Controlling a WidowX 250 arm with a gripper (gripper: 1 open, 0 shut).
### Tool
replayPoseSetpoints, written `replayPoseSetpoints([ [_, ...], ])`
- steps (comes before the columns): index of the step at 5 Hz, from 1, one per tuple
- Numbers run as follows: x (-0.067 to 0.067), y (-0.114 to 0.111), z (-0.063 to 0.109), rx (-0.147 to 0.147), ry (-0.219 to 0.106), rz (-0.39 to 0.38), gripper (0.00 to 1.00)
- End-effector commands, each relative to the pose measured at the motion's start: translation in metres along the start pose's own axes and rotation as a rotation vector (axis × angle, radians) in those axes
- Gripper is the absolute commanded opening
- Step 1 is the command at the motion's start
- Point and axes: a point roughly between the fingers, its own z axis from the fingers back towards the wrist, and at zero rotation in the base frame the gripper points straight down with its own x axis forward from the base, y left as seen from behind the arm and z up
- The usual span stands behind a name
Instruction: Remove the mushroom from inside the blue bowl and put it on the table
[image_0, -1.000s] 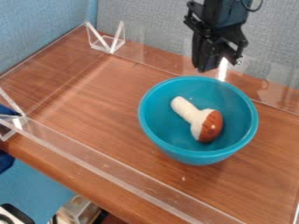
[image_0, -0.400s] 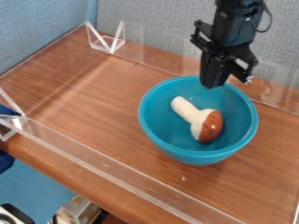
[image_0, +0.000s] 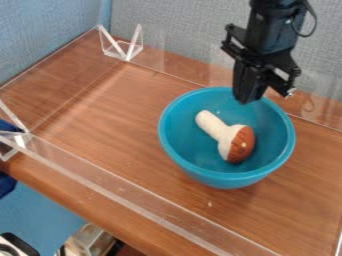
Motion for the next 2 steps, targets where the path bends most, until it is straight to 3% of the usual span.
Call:
replayPoseSetpoints([
  [1,0.0011,0.0009,0.0166,-0.001,-0.054,-0.061,0.00],
  [2,0.0008,-0.0064,0.0143,-0.021,-0.052,-0.137,0.00],
])
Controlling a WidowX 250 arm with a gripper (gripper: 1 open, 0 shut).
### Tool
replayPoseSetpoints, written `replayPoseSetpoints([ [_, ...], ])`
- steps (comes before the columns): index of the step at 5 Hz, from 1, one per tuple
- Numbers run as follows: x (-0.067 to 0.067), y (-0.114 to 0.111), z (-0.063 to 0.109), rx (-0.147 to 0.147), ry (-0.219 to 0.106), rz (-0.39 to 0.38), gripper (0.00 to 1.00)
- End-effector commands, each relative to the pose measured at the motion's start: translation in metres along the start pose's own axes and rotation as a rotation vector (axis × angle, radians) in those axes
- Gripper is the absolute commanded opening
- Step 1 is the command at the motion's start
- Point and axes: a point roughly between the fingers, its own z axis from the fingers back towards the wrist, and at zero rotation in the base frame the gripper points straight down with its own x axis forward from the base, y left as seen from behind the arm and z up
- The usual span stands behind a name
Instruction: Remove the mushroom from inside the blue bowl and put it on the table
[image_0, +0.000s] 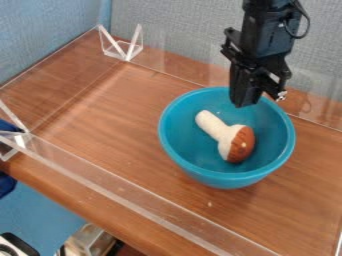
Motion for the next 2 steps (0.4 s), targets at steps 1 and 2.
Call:
replayPoseSetpoints([
  [1,0.0057,-0.0029,0.0092,0.020,-0.053,-0.026,1.00],
  [2,-0.0007,0.0001,0.0020,0.015,-0.050,0.036,1.00],
])
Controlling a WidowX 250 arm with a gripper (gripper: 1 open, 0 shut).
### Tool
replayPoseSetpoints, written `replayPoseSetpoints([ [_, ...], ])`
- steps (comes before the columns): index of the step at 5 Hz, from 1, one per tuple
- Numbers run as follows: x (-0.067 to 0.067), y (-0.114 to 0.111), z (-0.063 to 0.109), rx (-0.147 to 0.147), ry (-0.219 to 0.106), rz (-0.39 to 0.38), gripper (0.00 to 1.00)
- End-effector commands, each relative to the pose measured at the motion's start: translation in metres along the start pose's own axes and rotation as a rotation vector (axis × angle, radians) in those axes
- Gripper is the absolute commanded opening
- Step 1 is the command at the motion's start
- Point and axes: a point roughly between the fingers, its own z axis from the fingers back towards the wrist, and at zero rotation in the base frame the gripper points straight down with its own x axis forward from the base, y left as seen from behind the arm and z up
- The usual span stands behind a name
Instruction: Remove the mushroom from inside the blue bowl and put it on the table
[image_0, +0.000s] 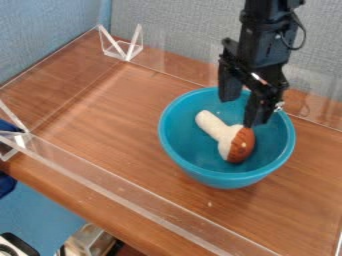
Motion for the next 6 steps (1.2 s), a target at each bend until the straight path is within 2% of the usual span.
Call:
replayPoseSetpoints([
  [1,-0.001,0.003,-0.002,0.009,-0.024,0.067,1.00],
  [3,-0.014,0.009,-0.030,-0.016,0.016,0.071,1.00],
  [5,-0.012,0.000,-0.051,-0.035,0.041,0.052,1.00],
  [6,-0.012,-0.005,-0.057,-0.039,0.049,0.044,0.00],
])
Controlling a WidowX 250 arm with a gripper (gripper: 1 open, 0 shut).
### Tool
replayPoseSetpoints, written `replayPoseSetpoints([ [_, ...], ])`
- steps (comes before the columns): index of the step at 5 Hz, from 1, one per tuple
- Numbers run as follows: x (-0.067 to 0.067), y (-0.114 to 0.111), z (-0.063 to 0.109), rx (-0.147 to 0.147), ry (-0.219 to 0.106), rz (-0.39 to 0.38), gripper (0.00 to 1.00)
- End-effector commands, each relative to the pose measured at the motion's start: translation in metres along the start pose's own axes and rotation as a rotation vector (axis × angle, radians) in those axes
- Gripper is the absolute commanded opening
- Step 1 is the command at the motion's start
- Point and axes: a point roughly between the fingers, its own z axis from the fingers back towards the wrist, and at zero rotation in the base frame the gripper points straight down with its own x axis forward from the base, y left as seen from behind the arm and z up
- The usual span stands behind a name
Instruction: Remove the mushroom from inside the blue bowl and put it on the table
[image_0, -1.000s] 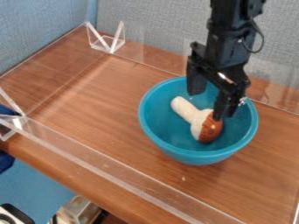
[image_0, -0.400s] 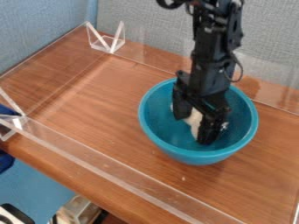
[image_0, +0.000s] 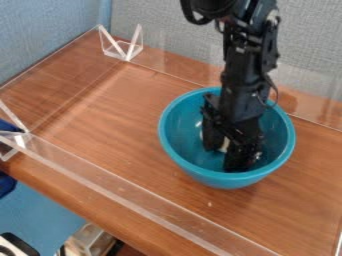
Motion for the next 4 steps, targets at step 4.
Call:
replayPoseSetpoints([
  [4,0.002,-0.005,0.027,0.064,-0.099,-0.017,0.00],
])
